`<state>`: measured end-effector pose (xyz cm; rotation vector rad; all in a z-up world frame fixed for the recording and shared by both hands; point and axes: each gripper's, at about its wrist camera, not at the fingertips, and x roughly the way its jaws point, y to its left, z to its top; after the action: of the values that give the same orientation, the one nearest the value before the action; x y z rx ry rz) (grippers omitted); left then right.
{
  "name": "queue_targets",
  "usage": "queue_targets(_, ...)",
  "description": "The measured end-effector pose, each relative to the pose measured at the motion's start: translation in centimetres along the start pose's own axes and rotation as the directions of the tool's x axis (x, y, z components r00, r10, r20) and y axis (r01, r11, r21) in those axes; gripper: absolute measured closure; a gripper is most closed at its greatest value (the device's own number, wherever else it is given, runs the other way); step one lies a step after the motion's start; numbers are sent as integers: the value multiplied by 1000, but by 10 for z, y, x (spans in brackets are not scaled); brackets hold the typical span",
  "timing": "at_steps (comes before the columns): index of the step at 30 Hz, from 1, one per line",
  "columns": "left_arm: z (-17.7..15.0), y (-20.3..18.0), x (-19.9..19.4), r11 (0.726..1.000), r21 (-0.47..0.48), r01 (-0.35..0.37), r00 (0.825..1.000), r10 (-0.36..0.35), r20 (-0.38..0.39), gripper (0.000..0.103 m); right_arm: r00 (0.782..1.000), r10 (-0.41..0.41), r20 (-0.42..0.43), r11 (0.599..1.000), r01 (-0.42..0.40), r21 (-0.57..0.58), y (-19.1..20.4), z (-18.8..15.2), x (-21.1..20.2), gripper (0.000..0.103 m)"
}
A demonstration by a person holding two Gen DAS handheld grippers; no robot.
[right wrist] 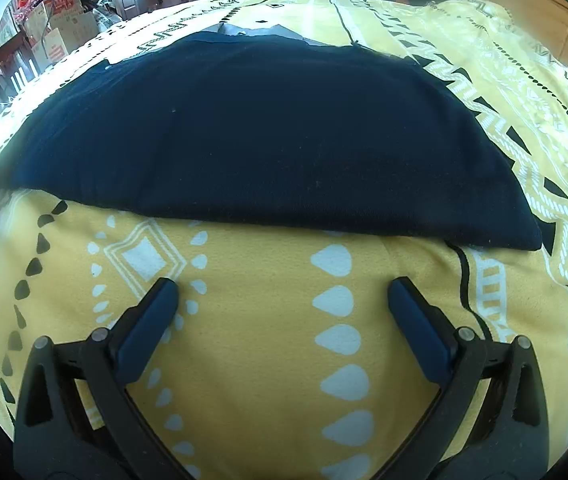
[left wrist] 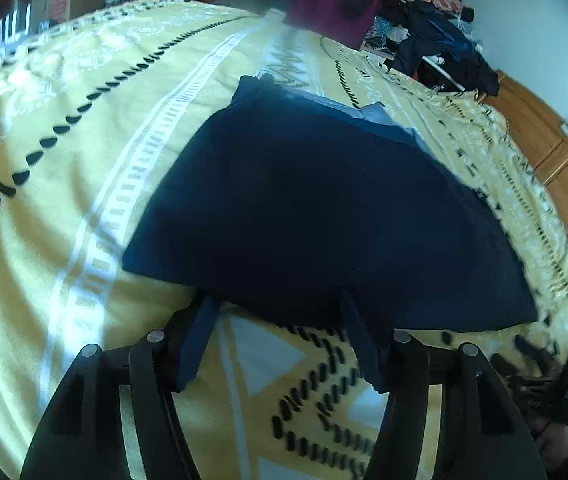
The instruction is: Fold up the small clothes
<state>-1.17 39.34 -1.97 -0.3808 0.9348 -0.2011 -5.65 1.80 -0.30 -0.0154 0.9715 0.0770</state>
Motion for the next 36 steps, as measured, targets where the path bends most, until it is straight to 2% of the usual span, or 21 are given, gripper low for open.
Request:
queue_targets(3, -5, 13, -6, 983, -134, 122, 992, -119, 29, 39, 1000, -1, 1, 1000, 1, 0, 0, 0, 0, 0)
queue_targets(8, -5, 34, -10, 942, -261, 211, 975, -185, 120, 43, 1000, -1, 0, 1000, 1, 0, 0, 1, 0, 0)
queue_targets(11, -2, 44, -8, 921, -309, 235, 968, -194, 159, 44, 1000, -3, 0, 1000, 3, -2, 0, 2, 0, 0)
queue_targets(15, 8, 50, 2, 909, -346, 234, 966, -179, 184, 43, 1000, -4, 0, 1000, 4, -4, 0, 3, 0, 0)
queue_targets(19, 26, 56, 14, 894, -393, 214, 967, -138, 212, 43, 1000, 2, -5, 1000, -2, -6, 0, 5, -3, 0)
queue_targets(20, 30, 55, 17, 895, -397, 203, 969, -127, 211, 46, 1000, 6, -11, 1000, -6, -6, 0, 5, -6, 0)
queue_targets(21, 33, 54, 20, 900, -390, 196, 971, -121, 208, 50, 1000, 14, -16, 1000, -14, -7, 0, 6, -10, 7)
queue_targets(22, 37, 52, 22, 908, -373, 193, 972, -123, 203, 72, 999, 27, -20, 1000, -27, -13, 0, 8, -18, 19)
queue_targets(23, 39, 48, 22, 913, -356, 198, 971, -133, 199, 102, 999, 43, -25, 999, -44, -16, 2, 11, -26, 23)
queue_targets(24, 43, 41, 20, 932, -316, 181, 972, -121, 199, 102, 996, 85, -23, 996, -85, -16, 3, 19, -39, 26)
queue_targets(27, 50, 14, 8, 978, -157, 134, 968, -96, 230, 100, 980, 196, 45, 980, -194, -44, 15, 56, -70, 26)
queue_targets(29, 51, 2, 3, 989, -90, 115, 963, -88, 255, 100, 959, 266, 94, 963, -261, -60, 25, 94, -79, 25)
queue_targets(31, 52, -5, -2, 994, -52, 99, 957, -81, 278, 100, 928, 357, 106, 933, -349, -82, 45, 145, -72, 14)
queue_targets(33, 50, -14, -5, 997, -3, 81, 954, -77, 291, 100, 898, 433, 76, 900, -426, -93, 73, 196, -48, 12)
queue_targets(34, 49, -19, -7, 997, 24, 75, 952, -79, 295, 99, 879, 476, 19, 876, -472, -102, 91, 216, -30, 7)
queue_targets(35, 48, -22, -8, 997, 42, 71, 951, -80, 297, 99, 863, 503, -45, 857, -504, -106, 110, 234, -10, 9)
queue_targets(36, 48, -25, -9, 996, 62, 62, 951, -78, 300, 99, 865, 496, -80, 858, -502, -111, 127, 247, 6, 9)
